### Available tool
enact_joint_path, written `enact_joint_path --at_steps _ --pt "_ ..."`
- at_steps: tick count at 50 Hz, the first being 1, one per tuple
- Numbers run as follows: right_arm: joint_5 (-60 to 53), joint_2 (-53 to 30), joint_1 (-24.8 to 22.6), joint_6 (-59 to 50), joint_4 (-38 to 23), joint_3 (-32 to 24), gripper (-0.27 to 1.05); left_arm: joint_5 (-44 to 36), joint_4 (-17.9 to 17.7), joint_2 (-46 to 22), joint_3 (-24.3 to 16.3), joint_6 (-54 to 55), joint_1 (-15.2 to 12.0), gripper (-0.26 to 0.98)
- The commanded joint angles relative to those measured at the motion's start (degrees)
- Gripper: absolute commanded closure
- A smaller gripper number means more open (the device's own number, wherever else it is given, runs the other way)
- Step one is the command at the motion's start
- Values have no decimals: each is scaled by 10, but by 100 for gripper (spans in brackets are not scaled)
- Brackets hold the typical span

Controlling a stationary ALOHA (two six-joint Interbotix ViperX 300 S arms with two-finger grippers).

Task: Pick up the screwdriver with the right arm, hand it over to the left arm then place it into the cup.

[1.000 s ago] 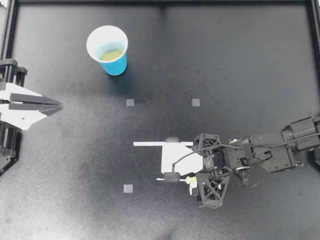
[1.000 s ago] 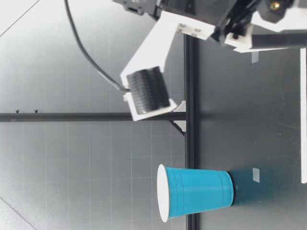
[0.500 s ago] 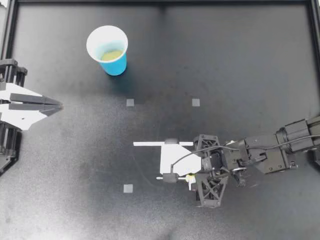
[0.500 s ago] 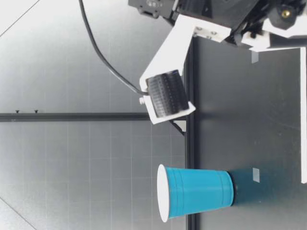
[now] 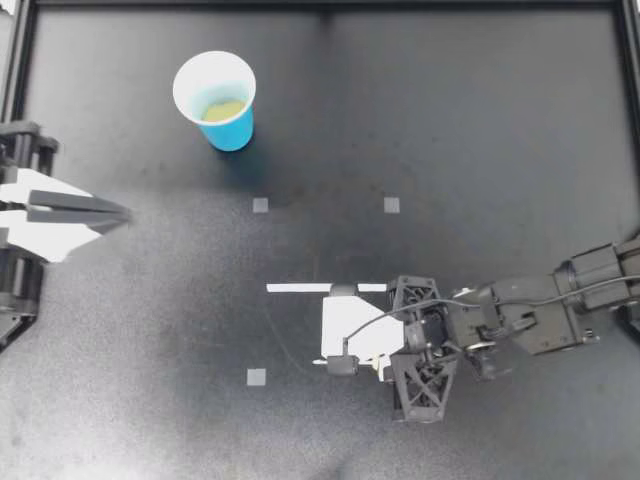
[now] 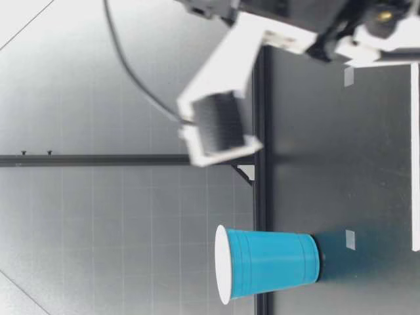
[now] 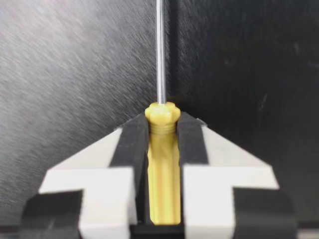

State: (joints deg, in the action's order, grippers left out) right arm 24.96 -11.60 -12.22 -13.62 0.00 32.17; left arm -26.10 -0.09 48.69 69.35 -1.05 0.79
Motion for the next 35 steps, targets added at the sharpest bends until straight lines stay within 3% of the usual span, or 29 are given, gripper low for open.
enact_joint_path --at_steps 1,10,18,27,35 --pt "-44 42 -2 -11 0 11 69 -18 -2 -26 -6 -2 1 63" --pt "-252 105 15 -45 0 112 69 -71 -26 -98 2 -5 -7 58" --pt "-472 136 45 -43 2 184 69 -109 -33 -147 -1 -4 -7 38" --pt "-613 126 85 -6 0 202 69 -131 -33 -194 -20 2 -6 10" --pt "-703 104 105 72 3 186 69 -183 -25 -243 -43 16 -5 6"
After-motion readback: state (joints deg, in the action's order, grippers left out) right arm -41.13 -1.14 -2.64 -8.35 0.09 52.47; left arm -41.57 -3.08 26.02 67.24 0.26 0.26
